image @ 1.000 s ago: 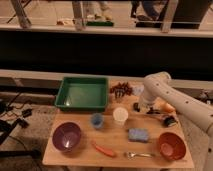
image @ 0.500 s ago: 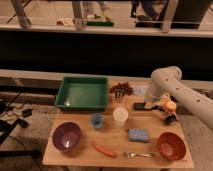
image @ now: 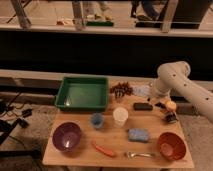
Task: Place brush in metal cup
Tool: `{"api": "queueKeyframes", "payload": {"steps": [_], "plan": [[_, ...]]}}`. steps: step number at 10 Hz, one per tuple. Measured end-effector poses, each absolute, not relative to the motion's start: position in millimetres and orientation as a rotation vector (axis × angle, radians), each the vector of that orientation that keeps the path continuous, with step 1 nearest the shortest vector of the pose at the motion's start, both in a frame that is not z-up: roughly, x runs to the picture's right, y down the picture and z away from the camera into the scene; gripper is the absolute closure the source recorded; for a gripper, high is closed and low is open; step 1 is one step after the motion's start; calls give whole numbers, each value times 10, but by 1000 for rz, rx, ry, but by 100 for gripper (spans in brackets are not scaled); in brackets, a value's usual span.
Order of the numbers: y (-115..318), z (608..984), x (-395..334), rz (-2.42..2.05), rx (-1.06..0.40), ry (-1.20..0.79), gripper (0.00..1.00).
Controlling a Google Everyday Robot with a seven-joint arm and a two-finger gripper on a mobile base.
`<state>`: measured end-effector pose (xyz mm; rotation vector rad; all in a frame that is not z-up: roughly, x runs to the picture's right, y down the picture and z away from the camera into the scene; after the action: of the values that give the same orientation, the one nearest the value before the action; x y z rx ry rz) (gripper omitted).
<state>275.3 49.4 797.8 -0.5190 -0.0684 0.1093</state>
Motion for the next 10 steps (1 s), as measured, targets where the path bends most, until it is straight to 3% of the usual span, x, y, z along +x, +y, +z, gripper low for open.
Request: {"api": "queueKeyframes", "payload": {"steps": [10], "plan": [[-100,7305,2860,108,-432,-104,91]]}}
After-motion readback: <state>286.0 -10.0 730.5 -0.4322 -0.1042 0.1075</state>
